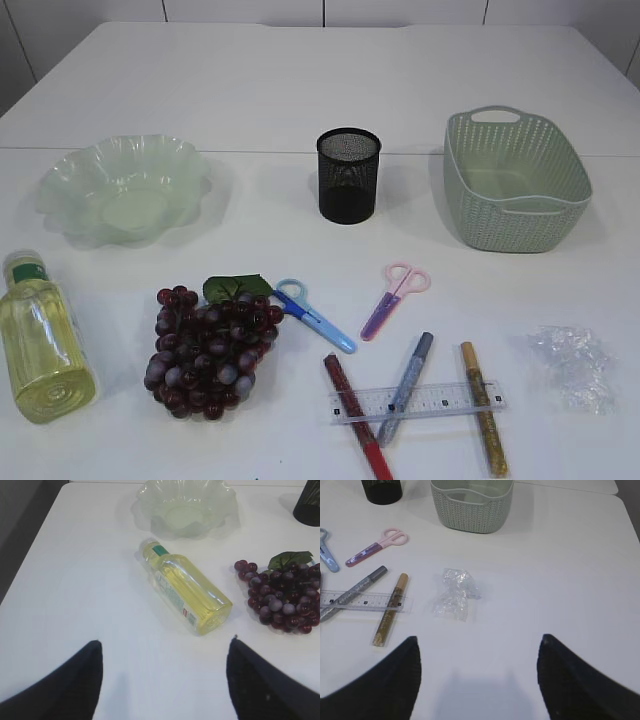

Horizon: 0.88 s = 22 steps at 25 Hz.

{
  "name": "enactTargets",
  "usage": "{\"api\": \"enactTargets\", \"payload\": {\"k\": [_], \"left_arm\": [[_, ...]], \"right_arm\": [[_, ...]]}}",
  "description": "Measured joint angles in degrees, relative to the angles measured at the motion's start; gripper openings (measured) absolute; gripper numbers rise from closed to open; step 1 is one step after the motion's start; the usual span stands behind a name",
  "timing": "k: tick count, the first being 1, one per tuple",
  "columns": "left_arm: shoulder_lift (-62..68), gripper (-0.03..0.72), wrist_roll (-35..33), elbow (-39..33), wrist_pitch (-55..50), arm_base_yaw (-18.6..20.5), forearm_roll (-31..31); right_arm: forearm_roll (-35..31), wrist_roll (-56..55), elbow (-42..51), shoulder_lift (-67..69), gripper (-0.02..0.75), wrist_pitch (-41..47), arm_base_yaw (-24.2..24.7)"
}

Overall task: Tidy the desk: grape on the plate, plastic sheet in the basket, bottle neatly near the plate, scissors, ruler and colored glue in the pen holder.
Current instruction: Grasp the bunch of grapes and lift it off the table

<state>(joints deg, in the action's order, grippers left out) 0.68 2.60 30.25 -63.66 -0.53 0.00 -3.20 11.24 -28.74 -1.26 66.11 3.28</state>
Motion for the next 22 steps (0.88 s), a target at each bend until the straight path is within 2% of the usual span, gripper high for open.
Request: {"api": "enactTargets", "payload": {"k": [22], "left_arm": [[0.00, 0.559, 0.00, 0.00, 0.00, 0.00, 0.00]], "right_arm": [[0.00, 0.00, 0.00, 0.00, 0.563, 0.00, 0.00]]}}
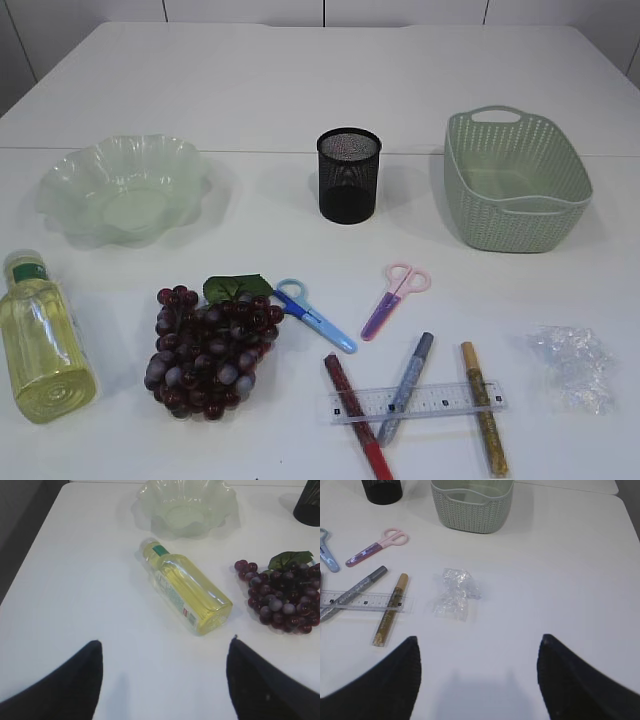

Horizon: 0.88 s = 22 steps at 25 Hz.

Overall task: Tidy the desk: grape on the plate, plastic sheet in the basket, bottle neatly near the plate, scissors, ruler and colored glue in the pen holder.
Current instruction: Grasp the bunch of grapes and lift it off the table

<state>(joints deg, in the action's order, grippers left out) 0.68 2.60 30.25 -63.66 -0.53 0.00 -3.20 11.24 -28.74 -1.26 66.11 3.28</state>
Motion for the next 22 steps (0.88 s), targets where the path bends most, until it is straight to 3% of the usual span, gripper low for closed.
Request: {"api": "enactTargets", "payload": {"k": [13, 22], "left_arm": [[0.00, 0.559, 0.00, 0.00, 0.00, 0.00, 0.00], [0.71, 0.534, 0.00, 0.70, 3.53, 0.00, 3.79]], "right_arm": [[-0.07, -0.63, 0.00, 0.00, 0.563, 0.00, 0.00], [-0.25, -6.88, -1.54, 0.00, 0.562, -0.67, 0.00]]}}
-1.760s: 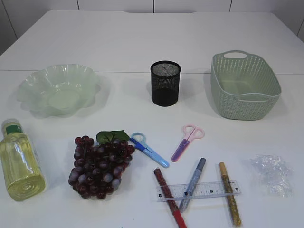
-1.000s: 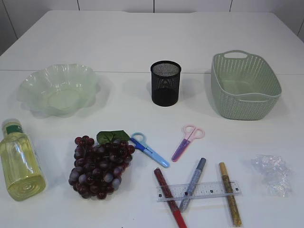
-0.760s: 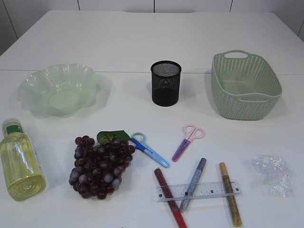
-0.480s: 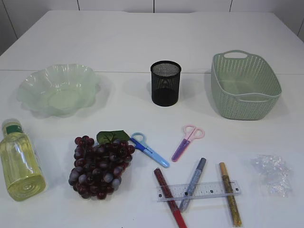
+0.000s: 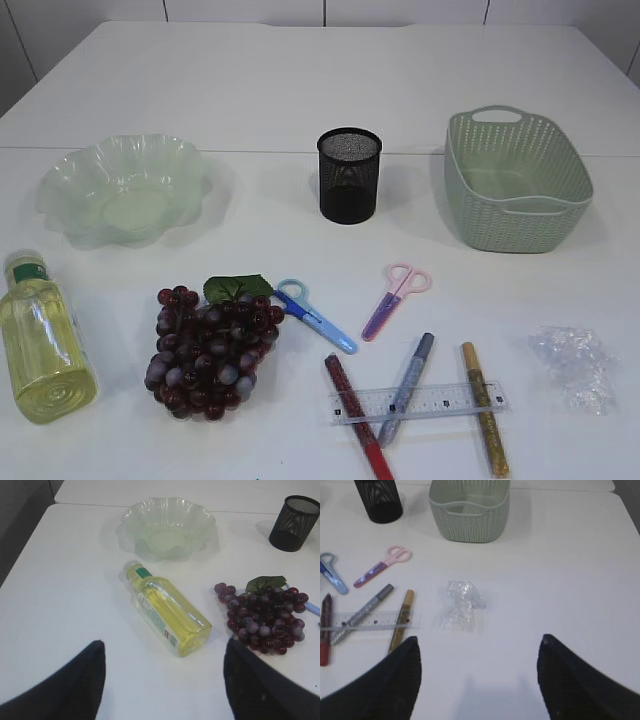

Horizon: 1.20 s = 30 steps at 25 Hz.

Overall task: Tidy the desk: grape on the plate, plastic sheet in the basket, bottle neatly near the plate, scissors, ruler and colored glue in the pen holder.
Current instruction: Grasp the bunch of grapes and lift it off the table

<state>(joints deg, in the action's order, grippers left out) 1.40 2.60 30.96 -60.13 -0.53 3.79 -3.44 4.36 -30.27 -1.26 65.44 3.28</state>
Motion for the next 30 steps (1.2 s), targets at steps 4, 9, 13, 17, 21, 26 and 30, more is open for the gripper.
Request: {"api": "enactTargets", "payload": {"k": [4, 9, 13, 17, 21, 26, 30], "left_arm": [[5.81, 0.532, 0.00, 0.28, 1.91, 0.00, 1.45], [16.63, 0.532, 0.00, 0.74, 9.53, 0.00, 3.17], [26.55, 0.532, 0.00, 0.74, 18.16, 0.00, 3.26], [36.88, 0.531, 0.00, 0.74, 26.84, -2.95, 3.67], [45.36, 0.531, -0.12, 1.88, 31.14, -7.92, 4.00], [56.62, 0.531, -6.51, 7.07, 27.42, -13.79, 4.28], [66.31, 0.531, -14.12, 13.21, 20.72, -17.72, 5.87]], "right_arm": [[0.00, -4.36, -0.38, 0.59, 0.562, -1.92, 0.00], [-0.30, -5.01, -0.38, 9.39, 0.563, -10.91, 0.00], [-2.95, -5.26, -0.74, 21.05, 0.562, -16.43, 0.00], [-3.37, -5.24, -1.08, 32.44, 0.562, -19.76, 0.00], [-3.37, -3.76, -4.29, 40.97, 0.553, -20.61, 0.00], [-3.48, -3.19, -10.26, 46.44, 0.552, -17.60, 0.00], [-3.47, -3.19, -13.28, 49.64, 0.552, -13.82, 0.00]]}}
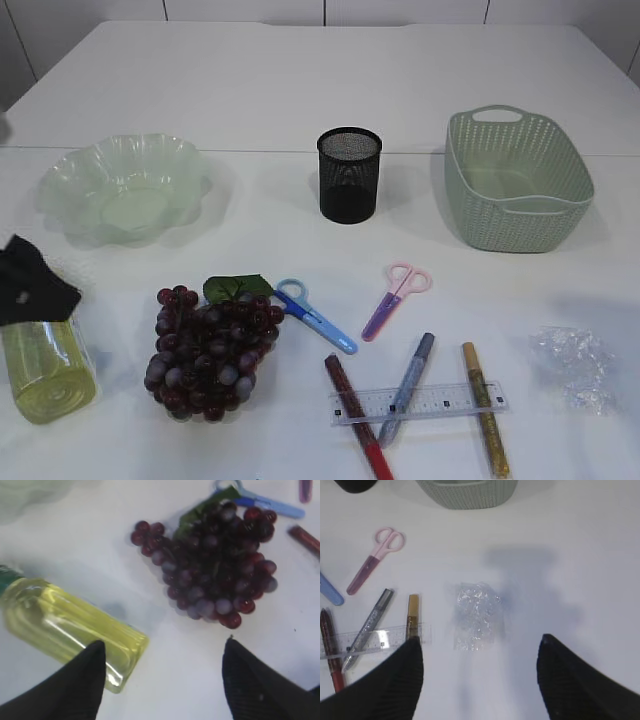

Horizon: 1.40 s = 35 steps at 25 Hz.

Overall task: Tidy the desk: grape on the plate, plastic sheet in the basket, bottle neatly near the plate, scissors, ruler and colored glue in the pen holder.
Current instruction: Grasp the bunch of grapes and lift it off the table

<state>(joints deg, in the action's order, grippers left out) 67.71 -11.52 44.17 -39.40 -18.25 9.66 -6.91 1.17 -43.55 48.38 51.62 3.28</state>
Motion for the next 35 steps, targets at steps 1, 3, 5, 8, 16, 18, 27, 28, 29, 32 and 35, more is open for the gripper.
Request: {"api": "enactTargets", "payload": {"k": [1, 3, 5, 8, 16, 18, 27, 28, 29, 32, 35], "left_arm": [[2.49, 0.531, -2.41, 1.45, -1.97, -0.72, 0.98], [6.97, 0.531, -7.27, 5.00, -5.57, -1.74, 3.09], [11.30, 0.531, -10.94, 8.44, -9.09, -2.33, 5.48], [17.60, 0.531, -15.32, 13.80, -13.07, -2.45, 8.47], [27.66, 0.557, -19.03, 21.55, -16.20, -4.86, 12.70], [29.34, 0.593, -19.48, 21.70, -15.86, -7.55, 12.21], [34.59, 0.627, -19.73, 21.83, -10.02, -13.57, 7.54], [35.25, 0.627, -19.73, 21.83, -9.61, -13.57, 7.41], [35.97, 0.627, -19.73, 21.83, -9.18, -13.57, 7.41], [37.76, 0.627, -19.51, 21.83, -7.94, -13.57, 7.18], [39.76, 0.627, -19.29, 21.96, -7.08, -13.57, 7.04]], "right_arm": [[-0.14, 0.00, -0.28, 0.59, 0.552, 0.47, 0.00], [-0.65, 0.00, -0.62, 1.80, 0.552, 0.89, 0.00], [-0.89, 0.00, -0.75, 2.88, 0.552, 1.26, 0.00], [-0.92, 0.26, -0.75, 3.85, 0.552, 1.60, 0.00], [-1.02, 2.73, -0.75, 4.12, 0.551, 1.65, 0.00], [-1.25, 2.82, -0.75, 4.12, 0.552, 1.65, 0.00], [-1.68, 2.82, -0.75, 4.12, 0.550, 1.65, 0.00], [-1.68, 2.95, -0.75, 4.12, 0.550, 1.65, 0.00], [-1.81, 2.95, -0.75, 4.12, 0.550, 1.65, 0.00], [-1.94, 2.95, -0.75, 4.12, 0.550, 1.65, 0.00], [-2.04, 2.95, -0.75, 4.12, 0.550, 1.74, 0.00]]}}
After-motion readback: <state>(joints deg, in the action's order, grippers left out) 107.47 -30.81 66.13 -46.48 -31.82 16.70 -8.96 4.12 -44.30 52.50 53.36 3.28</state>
